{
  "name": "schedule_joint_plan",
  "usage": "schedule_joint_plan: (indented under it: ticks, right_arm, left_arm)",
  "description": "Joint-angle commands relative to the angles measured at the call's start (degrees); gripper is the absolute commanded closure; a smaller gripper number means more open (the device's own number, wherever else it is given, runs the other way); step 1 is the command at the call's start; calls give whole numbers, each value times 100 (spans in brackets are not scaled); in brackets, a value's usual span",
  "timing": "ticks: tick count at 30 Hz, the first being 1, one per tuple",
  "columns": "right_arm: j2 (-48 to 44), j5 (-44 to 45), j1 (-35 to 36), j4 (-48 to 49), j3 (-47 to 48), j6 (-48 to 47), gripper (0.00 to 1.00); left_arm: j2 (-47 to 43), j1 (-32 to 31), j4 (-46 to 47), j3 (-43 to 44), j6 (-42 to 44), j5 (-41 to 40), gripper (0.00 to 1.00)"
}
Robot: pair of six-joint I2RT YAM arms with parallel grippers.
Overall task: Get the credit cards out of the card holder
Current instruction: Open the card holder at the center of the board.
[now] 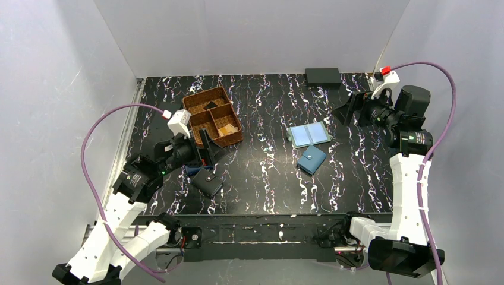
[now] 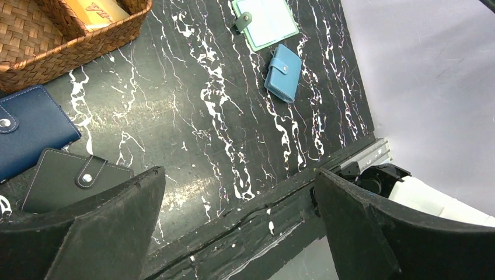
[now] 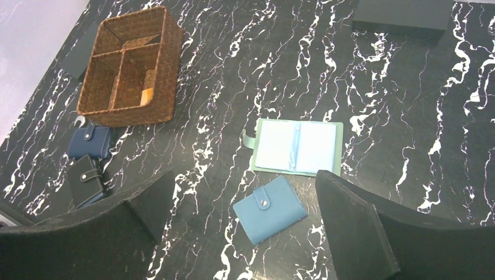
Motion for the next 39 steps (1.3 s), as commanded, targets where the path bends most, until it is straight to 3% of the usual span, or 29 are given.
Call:
schedule_joint_plan:
  ticks: [1, 15, 25, 31, 36, 39]
  right_arm:
    - [-47, 151, -45, 257, -18, 121, 0]
    - [-66, 76, -43, 371, -218, -79, 0]
    - [320, -1574, -31, -642, -1125, -3321, 0]
    - [1173, -1023, 301, -1164, -1287, -4422, 0]
    - [1725, -135, 1204, -896, -1482, -4442, 0]
    - [1870, -5, 1367, -394, -1659, -4144, 0]
  left_arm:
    - [-62, 32, 86, -62, 70, 109, 1]
    - [-13, 37, 346, -250, -135, 377, 1]
    - [379, 32, 1468, -968, -533, 1743, 1]
    - [763, -192, 1812, -1263, -773, 1903, 1]
    - [1034, -813, 1860, -1207, -614, 1362, 1]
    - [1175, -1092, 1959, -1256, -558, 1061, 1]
